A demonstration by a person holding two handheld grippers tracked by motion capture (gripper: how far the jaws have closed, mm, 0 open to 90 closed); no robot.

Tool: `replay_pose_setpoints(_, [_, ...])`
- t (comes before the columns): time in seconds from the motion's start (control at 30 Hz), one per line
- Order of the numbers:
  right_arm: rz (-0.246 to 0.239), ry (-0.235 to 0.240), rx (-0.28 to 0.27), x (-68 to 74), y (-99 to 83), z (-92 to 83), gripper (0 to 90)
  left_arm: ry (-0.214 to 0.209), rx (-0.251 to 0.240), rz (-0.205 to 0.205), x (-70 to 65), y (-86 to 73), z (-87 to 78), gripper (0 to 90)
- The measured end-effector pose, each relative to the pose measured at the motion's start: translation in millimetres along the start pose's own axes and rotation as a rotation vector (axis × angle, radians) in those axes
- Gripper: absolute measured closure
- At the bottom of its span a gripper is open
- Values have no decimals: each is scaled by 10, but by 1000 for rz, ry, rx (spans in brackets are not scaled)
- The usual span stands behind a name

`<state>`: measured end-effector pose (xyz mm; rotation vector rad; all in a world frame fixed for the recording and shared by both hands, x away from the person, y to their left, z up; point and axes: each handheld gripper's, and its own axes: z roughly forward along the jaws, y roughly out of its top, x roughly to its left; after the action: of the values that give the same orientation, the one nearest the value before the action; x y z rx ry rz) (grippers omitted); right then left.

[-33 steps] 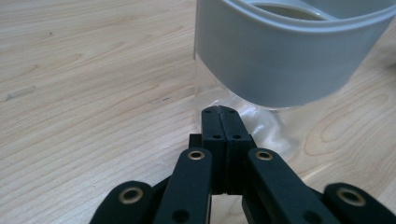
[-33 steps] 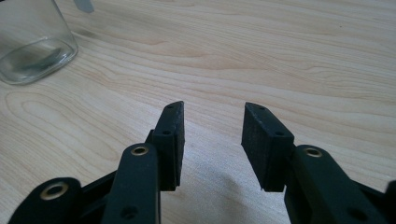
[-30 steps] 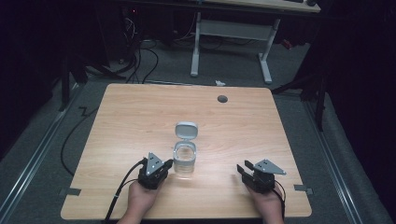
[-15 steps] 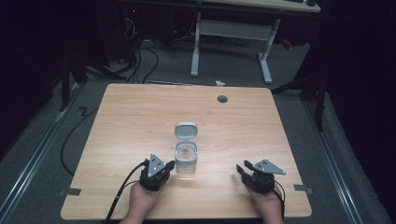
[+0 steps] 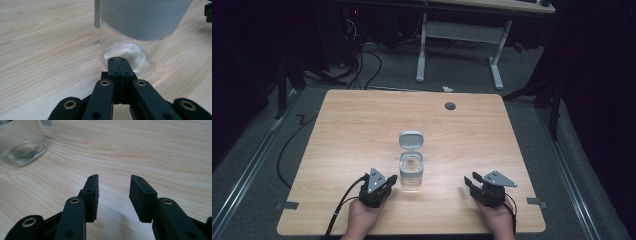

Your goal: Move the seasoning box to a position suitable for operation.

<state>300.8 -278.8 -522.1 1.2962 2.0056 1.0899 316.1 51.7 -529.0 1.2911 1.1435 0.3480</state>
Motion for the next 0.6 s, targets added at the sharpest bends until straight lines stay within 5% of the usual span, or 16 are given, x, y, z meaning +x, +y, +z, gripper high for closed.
replay_pose_setpoints(0.27, [2,30,-15,144,105,17,680,-42,27,4,-99,-117,-129,892])
replay_pose_setpoints(0.6, [-3,90,-10,394,433,305,830,-107,51,-10,-297,-175,17,893])
